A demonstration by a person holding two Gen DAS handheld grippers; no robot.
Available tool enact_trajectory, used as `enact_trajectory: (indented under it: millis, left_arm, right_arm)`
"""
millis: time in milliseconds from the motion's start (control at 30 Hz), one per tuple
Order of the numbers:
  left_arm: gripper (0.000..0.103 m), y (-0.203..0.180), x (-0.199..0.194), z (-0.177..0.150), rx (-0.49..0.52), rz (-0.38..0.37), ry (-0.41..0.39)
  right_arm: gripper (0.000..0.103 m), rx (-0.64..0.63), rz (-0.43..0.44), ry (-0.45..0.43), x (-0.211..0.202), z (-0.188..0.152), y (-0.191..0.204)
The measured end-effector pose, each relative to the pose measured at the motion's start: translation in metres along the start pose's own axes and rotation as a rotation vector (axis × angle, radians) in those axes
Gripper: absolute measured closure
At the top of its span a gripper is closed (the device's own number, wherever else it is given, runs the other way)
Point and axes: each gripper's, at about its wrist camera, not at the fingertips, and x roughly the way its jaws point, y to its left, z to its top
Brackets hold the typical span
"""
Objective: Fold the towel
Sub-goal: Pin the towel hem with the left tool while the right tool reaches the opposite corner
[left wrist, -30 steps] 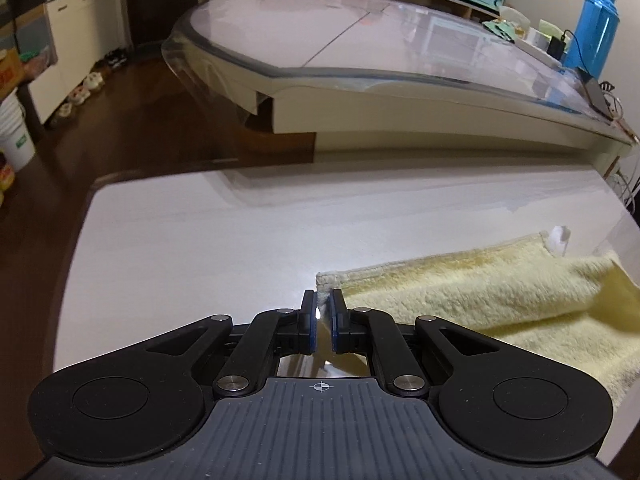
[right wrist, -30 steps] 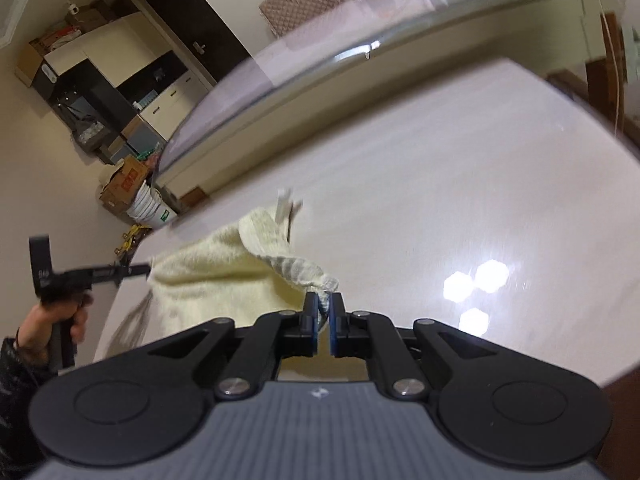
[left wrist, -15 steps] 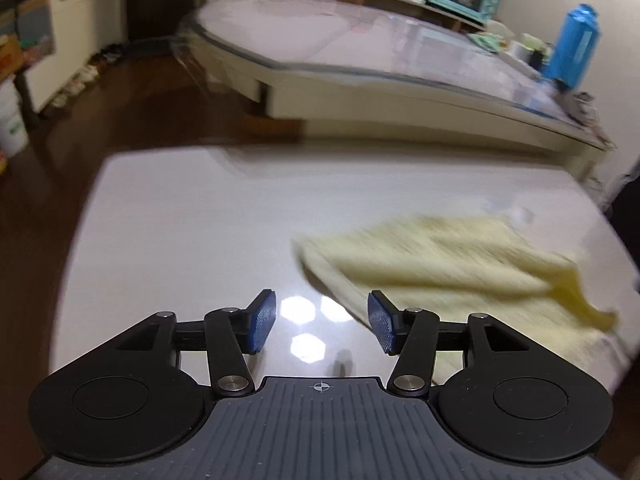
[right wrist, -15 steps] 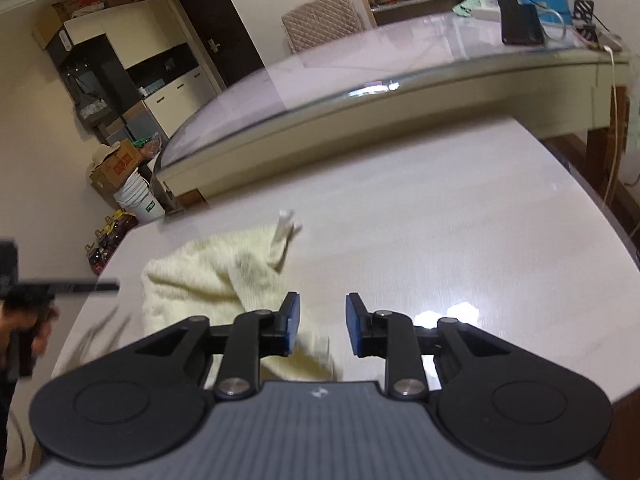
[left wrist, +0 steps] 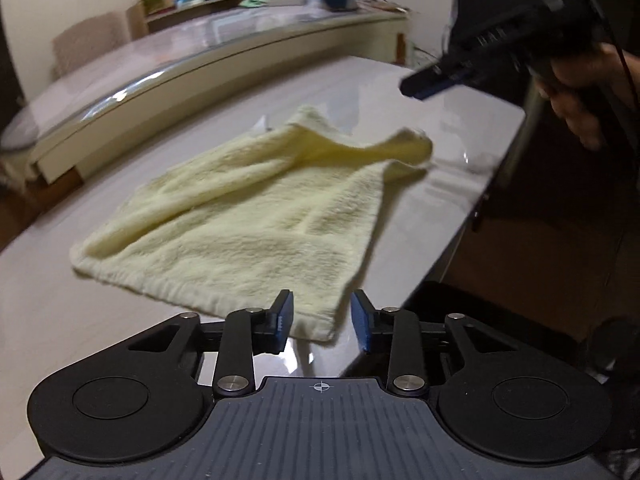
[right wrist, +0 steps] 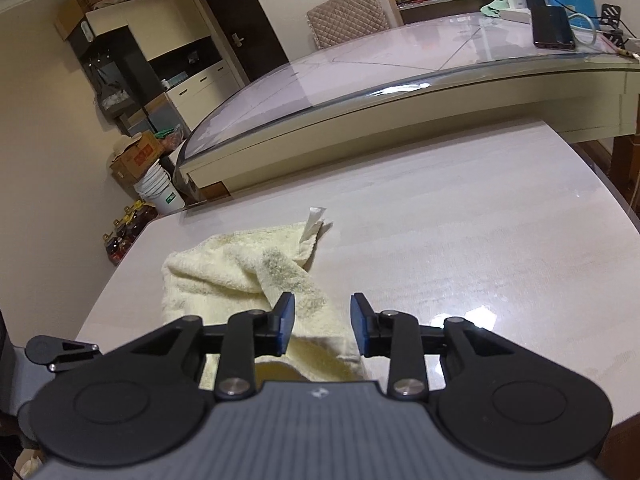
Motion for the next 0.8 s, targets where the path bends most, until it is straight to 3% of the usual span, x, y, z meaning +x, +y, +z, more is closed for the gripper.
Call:
enact_trajectory:
  millis: [200, 467, 800]
  left_arm:
    - [0.091, -0.011, 0.010, -0.005, 0.127, 0.055, 0.035]
    - [0.094, 0.002, -0.017, -0.015, 0.202, 0.062, 0.032]
    - [0.096, 0.028, -0.030, -0.030, 0.193, 0.107, 0.098]
  right_arm:
    - [0.062, 0.006, -0.002, -0.012, -0.001, 0.001, -0.002]
    - [0.058, -0.049, 0.017, 0.002, 0.020, 0.030, 0.002]
    - [0.058, -0.065, 0.065, 0.135, 0.121, 0.077, 0.010]
